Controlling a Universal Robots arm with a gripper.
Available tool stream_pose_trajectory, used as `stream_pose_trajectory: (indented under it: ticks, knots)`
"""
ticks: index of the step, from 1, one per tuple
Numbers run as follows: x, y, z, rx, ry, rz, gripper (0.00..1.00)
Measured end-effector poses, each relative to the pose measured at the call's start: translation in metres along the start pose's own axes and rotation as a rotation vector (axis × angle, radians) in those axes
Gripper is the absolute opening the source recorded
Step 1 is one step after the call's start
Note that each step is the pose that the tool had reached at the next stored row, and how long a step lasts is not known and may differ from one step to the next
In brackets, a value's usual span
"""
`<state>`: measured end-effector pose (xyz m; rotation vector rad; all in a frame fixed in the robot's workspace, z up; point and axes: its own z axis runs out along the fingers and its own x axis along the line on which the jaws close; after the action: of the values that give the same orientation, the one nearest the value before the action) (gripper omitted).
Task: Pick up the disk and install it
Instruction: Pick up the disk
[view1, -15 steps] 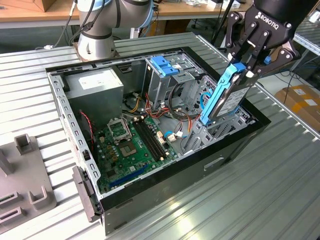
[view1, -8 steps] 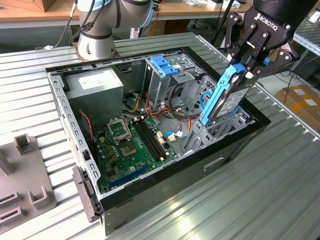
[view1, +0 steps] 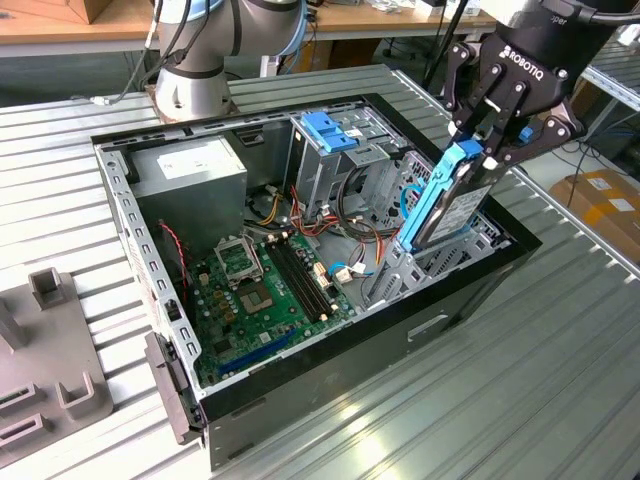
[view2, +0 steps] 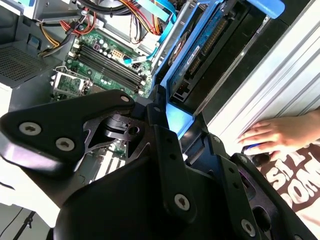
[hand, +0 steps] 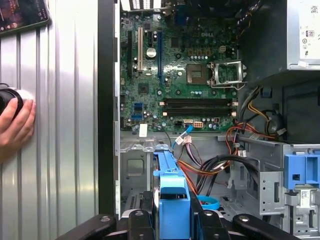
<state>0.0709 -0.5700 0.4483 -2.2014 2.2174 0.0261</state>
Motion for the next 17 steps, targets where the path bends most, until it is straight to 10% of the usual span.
stream_pose_trajectory:
  ticks: [8, 17]
  knots:
    - [0.0013, 0.0000, 0.0241, 0.0000, 0.0000, 0.000, 0.37]
    - [0.0016, 0.0000, 0.0342, 0.0000, 0.0000, 0.000, 0.37]
